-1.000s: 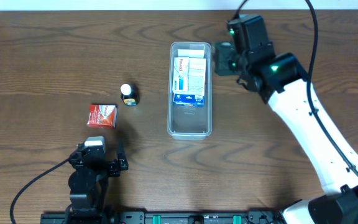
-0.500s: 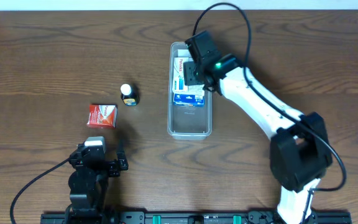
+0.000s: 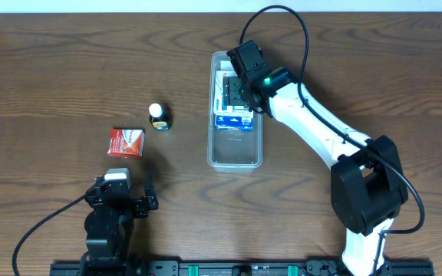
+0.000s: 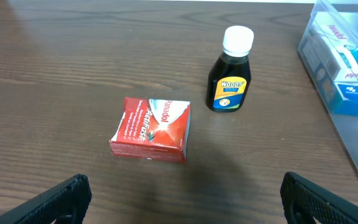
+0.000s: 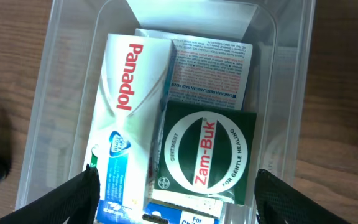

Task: Pack container
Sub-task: 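Carry the green tin into the container and release it, then withdraw the right gripper to the right side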

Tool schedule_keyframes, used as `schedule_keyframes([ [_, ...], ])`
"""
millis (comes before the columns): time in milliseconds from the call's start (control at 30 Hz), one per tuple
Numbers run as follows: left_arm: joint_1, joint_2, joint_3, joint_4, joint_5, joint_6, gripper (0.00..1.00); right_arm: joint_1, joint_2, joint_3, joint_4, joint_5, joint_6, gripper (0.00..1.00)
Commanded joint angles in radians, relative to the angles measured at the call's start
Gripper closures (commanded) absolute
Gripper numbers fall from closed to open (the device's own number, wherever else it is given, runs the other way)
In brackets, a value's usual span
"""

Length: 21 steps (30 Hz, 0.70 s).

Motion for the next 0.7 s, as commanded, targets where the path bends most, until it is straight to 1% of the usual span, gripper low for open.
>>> schedule_keyframes([
  [0, 0.005, -0.001, -0.013, -0.018, -0.001, -0.001, 0.02, 0.006, -0.003, 0.012, 0.0, 0.024, 0.013, 0.26],
  [100, 0.005, -0.001, -0.013, -0.018, -0.001, -0.001, 0.02, 0.009, -0.006, 0.019, 0.001, 0.022, 0.013, 0.33],
  [200, 0.005, -0.001, -0.013, -0.018, -0.001, -0.001, 0.02, 0.01, -0.01, 0.019, -0.003, -0.008, 0.006, 0.43],
  [233, 0.005, -0.001, -0.013, -0.018, -0.001, -0.001, 0.02, 0.01, -0.013, 0.02, -0.005, -0.024, -0.004, 0.44],
  [267, 0.005, -0.001, -0.013, -0.018, -0.001, -0.001, 0.02, 0.009, -0.02, 0.021, -0.006, -0.039, -0.019, 0.43],
  [333, 0.005, -0.001, -0.013, -0.018, -0.001, -0.001, 0.02, 0.008, -0.05, 0.028, -0.02, -0.066, -0.043, 0.39],
  [400, 0.005, -0.001, -0.013, -0.018, -0.001, -0.001, 0.02, 0.0, -0.1, 0.035, -0.046, -0.066, -0.044, 0.37],
  [533, 0.005, -0.001, -0.013, -0.018, -0.001, -0.001, 0.02, -0.053, -0.288, 0.035, -0.146, -0.058, -0.059, 0.31],
  [667, 0.005, -0.001, -0.013, -0.018, -0.001, -0.001, 0.02, -0.134, -0.46, 0.035, -0.274, -0.058, -0.059, 0.23],
])
